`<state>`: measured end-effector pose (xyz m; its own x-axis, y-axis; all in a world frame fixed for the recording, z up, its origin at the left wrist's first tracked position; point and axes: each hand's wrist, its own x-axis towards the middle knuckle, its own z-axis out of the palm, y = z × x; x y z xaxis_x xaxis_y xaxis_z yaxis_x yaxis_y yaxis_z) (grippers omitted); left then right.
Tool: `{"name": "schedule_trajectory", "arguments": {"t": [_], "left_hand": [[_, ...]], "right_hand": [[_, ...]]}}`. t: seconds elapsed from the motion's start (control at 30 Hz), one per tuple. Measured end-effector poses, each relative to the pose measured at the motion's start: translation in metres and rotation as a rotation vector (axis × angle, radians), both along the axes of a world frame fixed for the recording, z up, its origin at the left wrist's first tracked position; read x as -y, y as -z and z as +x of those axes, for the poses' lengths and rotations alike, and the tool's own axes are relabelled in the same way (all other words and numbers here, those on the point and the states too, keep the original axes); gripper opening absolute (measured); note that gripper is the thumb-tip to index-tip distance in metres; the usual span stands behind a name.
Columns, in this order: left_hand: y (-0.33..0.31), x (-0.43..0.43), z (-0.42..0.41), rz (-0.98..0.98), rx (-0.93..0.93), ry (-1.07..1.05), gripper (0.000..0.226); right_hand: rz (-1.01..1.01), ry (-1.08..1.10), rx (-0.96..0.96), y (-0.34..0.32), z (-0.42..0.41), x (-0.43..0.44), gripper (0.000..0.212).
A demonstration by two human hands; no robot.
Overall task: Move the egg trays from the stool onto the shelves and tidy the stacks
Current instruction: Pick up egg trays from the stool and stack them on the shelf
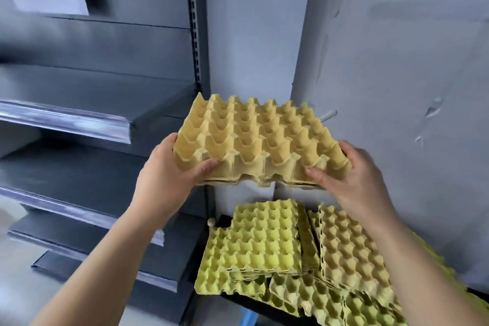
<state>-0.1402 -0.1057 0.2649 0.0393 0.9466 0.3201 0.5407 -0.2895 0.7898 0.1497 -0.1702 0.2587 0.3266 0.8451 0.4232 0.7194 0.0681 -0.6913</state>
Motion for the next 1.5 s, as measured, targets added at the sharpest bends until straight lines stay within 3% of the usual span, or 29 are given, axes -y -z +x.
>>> {"name": "schedule_trajectory", "arguments": {"t": [0.07, 0.17, 0.37, 0.6, 0.77, 1.3, 1.5], "left_hand": [[-0.017, 0.011, -0.023, 0.035, 0.017, -0.035, 0.038], [-0.035, 0.02, -0.064, 0.072, 0.049, -0.106, 0.037], [-0.049, 0.019, -0.164, 0.139, 0.144, -0.215, 0.053], [-0.056, -0.022, -0.316, 0.104, 0.204, -0.236, 0.059], [-0.075, -0.068, -0.406, 0.108, 0.139, -0.247, 0.041], [-0.066, -0.276, -0.608, 0.053, 0.372, -0.224, 0.035], [-0.061, -0.352, -0.668, 0.042, 0.346, -0.204, 0.03]], "right_hand": [[0.04, -0.051, 0.01, -0.015, -0.02, -0.005, 0.068], [0.086, -0.106, 0.034, -0.03, -0.057, -0.021, 0.084], [0.181, -0.268, 0.024, -0.059, -0.161, -0.057, 0.043], [0.206, -0.383, 0.035, -0.075, -0.305, -0.125, 0.038], [0.179, -0.365, 0.054, -0.082, -0.401, -0.177, 0.037], [0.091, -0.299, 0.125, -0.073, -0.608, -0.383, 0.06], [0.054, -0.244, 0.145, -0.067, -0.668, -0.445, 0.069]]}}
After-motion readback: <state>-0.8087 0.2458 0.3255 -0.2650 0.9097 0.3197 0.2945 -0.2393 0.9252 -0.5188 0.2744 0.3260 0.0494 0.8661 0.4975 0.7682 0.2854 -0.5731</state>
